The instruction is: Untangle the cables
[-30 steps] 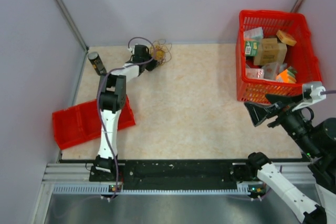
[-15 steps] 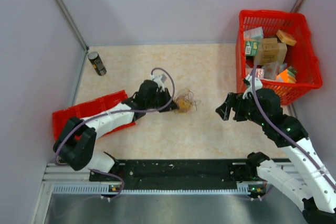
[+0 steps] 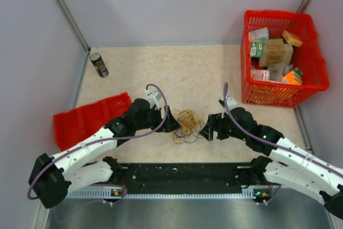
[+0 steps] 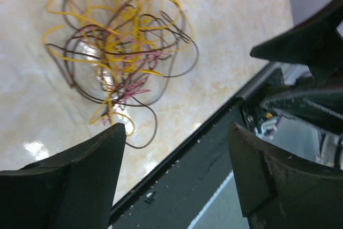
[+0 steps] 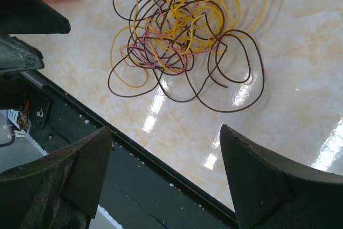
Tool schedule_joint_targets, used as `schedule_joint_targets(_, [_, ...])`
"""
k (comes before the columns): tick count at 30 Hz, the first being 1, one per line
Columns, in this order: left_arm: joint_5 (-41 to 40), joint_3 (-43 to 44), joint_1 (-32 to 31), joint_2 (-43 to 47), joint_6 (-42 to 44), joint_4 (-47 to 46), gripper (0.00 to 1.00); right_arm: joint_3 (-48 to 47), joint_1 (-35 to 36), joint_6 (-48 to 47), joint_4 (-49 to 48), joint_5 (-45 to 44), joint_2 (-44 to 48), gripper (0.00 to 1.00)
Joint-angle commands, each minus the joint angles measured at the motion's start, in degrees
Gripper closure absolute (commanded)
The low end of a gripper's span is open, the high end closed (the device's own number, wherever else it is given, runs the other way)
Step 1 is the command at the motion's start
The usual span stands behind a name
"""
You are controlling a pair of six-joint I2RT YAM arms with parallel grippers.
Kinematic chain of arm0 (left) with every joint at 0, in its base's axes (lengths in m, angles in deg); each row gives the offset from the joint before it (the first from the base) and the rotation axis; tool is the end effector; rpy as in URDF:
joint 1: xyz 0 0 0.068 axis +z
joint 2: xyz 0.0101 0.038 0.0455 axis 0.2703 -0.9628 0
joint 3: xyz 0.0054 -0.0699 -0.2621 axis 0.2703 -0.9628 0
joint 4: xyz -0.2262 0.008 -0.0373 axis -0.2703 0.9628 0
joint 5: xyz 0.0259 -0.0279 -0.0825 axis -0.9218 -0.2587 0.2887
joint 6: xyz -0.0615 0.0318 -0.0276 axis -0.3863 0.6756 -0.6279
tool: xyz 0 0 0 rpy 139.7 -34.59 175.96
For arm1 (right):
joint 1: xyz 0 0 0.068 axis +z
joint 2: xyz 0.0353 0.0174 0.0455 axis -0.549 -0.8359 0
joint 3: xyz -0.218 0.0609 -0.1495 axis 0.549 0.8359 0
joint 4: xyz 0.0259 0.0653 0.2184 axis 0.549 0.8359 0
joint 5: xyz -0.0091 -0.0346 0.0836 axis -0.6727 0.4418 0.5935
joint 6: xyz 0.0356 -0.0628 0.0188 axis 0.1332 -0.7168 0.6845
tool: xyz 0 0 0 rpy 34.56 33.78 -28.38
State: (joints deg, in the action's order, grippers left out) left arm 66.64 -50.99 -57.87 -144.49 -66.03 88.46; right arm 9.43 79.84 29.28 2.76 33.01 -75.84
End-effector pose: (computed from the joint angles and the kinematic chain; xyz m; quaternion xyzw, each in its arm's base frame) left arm 0.1440 -0.1560 0.2449 0.0849 0.8581 -0.4239 0.2772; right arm 0.1031 0.1109 0.2408 -0.1012 0.8789 0.3091 0.3490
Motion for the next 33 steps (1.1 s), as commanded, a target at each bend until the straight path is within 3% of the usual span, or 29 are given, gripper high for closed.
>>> schedule_joint_targets(1, [-10.8,0.8,0.4,-1.8,-2.6,2.8,0.23,0.8,4.9,1.6,-10.3,-4.4,-6.4,0.19])
schedule_joint_targets(6, [-14.7,6.5,0.7,-11.9,-1.1,3.0,0.38,5.9,7.8,5.5,-23.7,-4.6,-9.3,0.23])
schedule_joint_targets(10, [-17.0,9.8,1.0,-17.9,1.0,4.9,0.40,10.4,7.9,8.7,-36.0,-3.7,-10.6,0.28])
schedule_joint_targets(13, [-20.3,9.6,1.7,-20.0,1.2,4.9,0.43,11.0,8.0,7.7,-39.1,-1.7,-12.8,0.30])
schedule_joint_targets(19, [-18.0,7.6,3.5,-22.8,-0.1,0.0,0.51,10.6,8.0,5.9,-43.7,-3.1,-17.0,0.30])
schedule_joint_targets(25, [-13.9,11.6,4.0,-26.8,0.9,-0.3,0.97,8.1,8.1,6.3,-47.5,-8.2,-26.6,0.35])
schedule_joint_targets(30, [-13.0,14.1,3.9,-22.7,3.9,4.6,1.00,5.9,8.0,8.3,-50.0,-11.7,-36.7,0.51])
schedule_joint_targets(33, [-11.9,14.8,3.8,-13.8,6.3,6.8,1.00,4.7,8.0,9.3,-50.5,-14.5,-41.1,0.52])
